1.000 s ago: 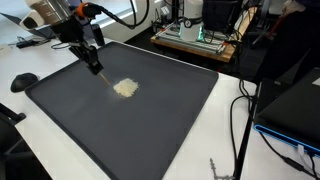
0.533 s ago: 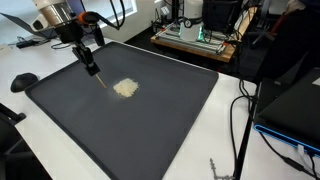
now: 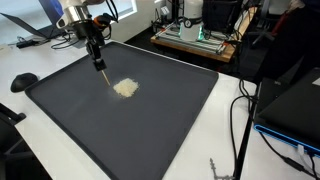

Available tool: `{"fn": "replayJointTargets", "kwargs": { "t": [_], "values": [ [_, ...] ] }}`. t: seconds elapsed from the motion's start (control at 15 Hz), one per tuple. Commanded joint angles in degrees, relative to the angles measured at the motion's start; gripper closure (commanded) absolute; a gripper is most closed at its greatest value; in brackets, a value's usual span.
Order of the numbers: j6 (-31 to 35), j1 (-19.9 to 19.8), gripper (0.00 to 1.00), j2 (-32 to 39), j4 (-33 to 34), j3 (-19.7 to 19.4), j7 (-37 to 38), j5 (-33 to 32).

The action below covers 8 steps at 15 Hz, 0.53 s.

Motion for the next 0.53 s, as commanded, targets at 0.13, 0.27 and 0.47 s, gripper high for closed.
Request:
{"fn": "replayJointTargets", "kwargs": {
  "t": [0.13, 0.27, 0.47],
  "values": [
    [6.01, -1.33, 0.97, -8.79, -14.49, -1.22, -14.34, 18.92],
    [6.54, -0.65, 0.97, -10.38, -17.38, -2.69, -20.33, 26.27],
    [5.62, 1.03, 0.97, -11.69, -20.61, -5.75, -27.29, 34.3]
  ]
}}
